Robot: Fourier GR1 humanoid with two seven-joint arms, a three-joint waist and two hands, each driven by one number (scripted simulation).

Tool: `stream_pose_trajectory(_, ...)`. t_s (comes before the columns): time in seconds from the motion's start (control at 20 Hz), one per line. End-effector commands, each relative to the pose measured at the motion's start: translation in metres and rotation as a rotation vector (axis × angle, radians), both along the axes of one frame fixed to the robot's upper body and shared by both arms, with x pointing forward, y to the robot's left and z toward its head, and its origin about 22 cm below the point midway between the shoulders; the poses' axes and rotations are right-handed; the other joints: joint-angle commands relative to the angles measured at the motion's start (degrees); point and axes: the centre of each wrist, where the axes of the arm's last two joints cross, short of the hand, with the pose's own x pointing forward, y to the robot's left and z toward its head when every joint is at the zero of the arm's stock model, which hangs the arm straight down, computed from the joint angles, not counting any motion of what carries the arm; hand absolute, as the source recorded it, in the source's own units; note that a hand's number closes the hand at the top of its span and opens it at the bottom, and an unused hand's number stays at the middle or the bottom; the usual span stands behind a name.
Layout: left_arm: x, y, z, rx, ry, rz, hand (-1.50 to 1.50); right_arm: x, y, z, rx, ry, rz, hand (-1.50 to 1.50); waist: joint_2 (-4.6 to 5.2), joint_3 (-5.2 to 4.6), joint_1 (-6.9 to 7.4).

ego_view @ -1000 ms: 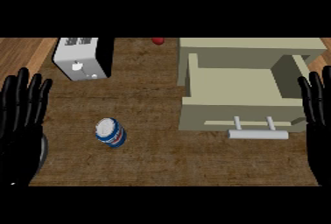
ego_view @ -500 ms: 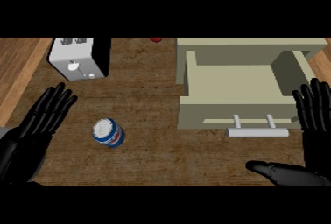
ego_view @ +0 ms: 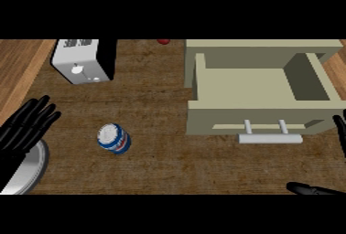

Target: Pick up the can, place it into the drawer and close the drawer

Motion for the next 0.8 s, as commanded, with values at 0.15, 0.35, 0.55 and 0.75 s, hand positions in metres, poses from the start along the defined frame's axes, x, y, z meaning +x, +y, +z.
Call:
stream_pose_trajectory(0.15,0.001,0.039,0.013,0.01,0.013,0.002,-1.5,-0.023,-0.017,0.001,-0.011,0.016,-0.003,-1.5,0.02,0.0,-0.11)
stream_pose_trajectory(0.35,-0.015,0.019,0.026,-0.055,0.044,0.011,-1.5,-0.034,-0.037,-0.002,0.008,0.005,0.007,-1.5,-0.01,0.03,-0.15)
stream_pose_trajectory(0.55,-0.022,0.023,0.011,-0.108,0.118,0.034,-1.5,-0.052,-0.052,-0.004,-0.016,0.019,0.005,-1.5,-0.05,0.02,-0.16)
stream_pose_trajectory(0.75,-0.011,0.025,0.009,-0.2,0.177,0.014,-1.5,-0.042,-0.042,-0.017,0.006,-0.003,0.004,-1.5,0.03,0.02,-0.01)
